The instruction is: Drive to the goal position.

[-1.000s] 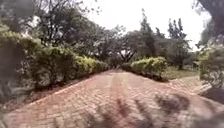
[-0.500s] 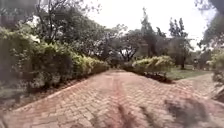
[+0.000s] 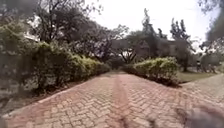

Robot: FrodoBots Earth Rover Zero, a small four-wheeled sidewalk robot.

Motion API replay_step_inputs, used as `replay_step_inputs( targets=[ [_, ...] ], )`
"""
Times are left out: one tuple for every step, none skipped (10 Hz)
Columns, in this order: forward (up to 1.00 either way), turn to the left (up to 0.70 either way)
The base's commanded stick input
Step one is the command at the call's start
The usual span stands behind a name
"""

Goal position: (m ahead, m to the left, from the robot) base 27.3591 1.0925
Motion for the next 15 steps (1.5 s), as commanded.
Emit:
replay_step_inputs(
  targets=[
    [0.70,0.00],
    [0.70,-0.35],
    [0.70,-0.13],
    [0.70,-0.06],
    [0.70,0.00],
    [0.70,0.00],
    [0.70,0.00],
    [0.70,0.00],
    [0.70,0.00],
    [0.70,0.00],
    [0.70,0.00],
    [0.70,-0.14],
    [0.70,-0.33],
    [0.70,-0.16],
    [0.70,0.00]
  ],
)
